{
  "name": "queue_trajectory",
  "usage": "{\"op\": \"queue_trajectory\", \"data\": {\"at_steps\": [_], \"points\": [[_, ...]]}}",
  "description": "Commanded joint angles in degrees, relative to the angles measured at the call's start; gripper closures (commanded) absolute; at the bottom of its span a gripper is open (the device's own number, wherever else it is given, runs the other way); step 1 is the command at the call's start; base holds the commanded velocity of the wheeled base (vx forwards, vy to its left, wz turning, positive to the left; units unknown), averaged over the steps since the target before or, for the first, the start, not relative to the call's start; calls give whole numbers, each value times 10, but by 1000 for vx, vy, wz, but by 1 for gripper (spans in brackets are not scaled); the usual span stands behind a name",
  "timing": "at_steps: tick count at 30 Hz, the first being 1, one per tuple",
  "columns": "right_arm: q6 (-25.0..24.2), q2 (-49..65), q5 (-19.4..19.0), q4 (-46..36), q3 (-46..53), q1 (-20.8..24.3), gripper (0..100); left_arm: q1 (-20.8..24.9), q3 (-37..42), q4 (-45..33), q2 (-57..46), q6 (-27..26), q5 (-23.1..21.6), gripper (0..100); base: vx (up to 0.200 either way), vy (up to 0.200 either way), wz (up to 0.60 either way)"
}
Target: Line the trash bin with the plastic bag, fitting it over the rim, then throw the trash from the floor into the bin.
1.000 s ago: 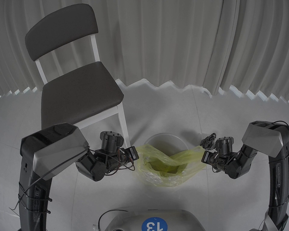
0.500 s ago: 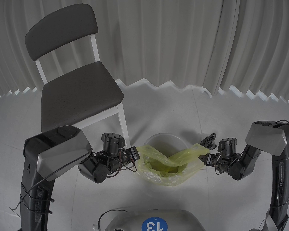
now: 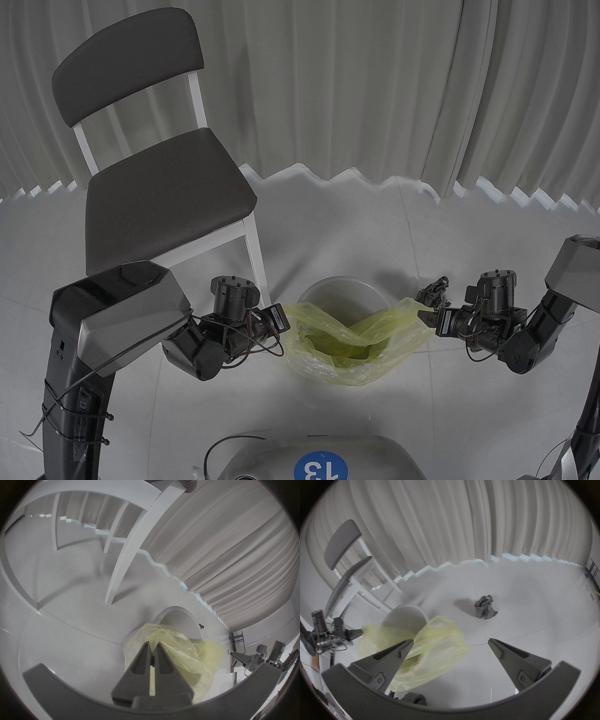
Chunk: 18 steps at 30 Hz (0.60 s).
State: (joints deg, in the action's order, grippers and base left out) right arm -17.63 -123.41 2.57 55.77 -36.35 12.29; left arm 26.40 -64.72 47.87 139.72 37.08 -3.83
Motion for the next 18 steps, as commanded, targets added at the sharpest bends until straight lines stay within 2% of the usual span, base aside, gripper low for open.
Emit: {"op": "queue_trajectory", "data": {"at_steps": [1,7,8,18], "points": [[-4,34,4,7,23,48,0,1,-1,0,6,-1,5,100,0,0,0],[-12,32,15,65,45,84,0,1,-2,-1,9,-5,6,100,0,0,0],[-11,32,15,72,51,87,0,0,-1,-1,9,-5,6,0,0,0,0],[-12,37,16,79,65,110,0,-22,0,-8,2,-18,5,0,0,0,0]]}}
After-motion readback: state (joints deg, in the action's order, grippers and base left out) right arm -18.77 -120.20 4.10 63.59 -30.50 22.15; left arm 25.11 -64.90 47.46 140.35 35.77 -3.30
